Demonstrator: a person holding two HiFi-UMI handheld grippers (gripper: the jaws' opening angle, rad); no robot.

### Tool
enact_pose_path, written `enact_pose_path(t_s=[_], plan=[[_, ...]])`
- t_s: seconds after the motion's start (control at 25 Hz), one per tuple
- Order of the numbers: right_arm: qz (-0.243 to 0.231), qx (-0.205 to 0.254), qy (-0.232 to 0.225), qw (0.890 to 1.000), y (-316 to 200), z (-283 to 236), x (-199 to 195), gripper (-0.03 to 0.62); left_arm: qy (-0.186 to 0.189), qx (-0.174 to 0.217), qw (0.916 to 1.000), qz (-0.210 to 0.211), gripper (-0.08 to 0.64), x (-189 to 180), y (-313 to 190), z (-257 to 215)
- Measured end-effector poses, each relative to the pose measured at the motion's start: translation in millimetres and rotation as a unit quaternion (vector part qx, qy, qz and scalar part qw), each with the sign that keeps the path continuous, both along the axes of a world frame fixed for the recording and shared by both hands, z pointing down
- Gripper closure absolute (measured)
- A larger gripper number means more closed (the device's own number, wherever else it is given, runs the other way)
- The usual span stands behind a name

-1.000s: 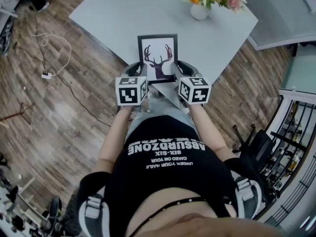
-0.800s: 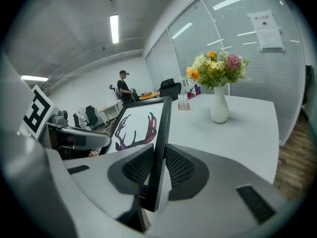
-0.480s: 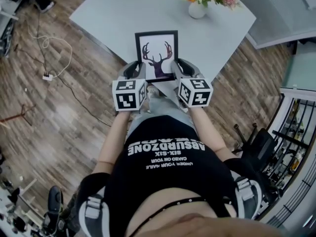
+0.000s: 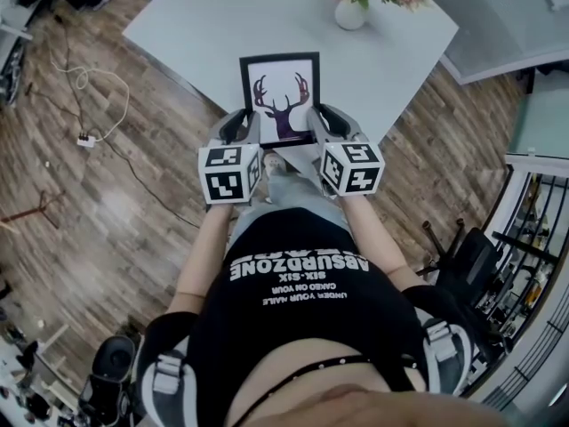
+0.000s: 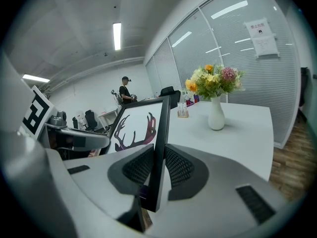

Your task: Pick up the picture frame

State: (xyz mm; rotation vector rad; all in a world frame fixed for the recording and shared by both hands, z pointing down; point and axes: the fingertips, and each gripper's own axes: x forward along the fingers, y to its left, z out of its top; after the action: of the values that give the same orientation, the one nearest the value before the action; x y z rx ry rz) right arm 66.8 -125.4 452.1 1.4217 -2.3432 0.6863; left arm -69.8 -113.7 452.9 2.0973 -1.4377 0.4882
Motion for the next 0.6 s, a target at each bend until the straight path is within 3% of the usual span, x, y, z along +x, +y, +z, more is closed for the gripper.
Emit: enact_pose_path(t_s=[0.6], plan=[[-0.005, 0.000, -0.003, 1.000, -1.0, -1.6, 1.2, 0.508, -0.002, 0.004, 1.0000, -0.002, 0.466, 1.2, -0.7, -3.1]])
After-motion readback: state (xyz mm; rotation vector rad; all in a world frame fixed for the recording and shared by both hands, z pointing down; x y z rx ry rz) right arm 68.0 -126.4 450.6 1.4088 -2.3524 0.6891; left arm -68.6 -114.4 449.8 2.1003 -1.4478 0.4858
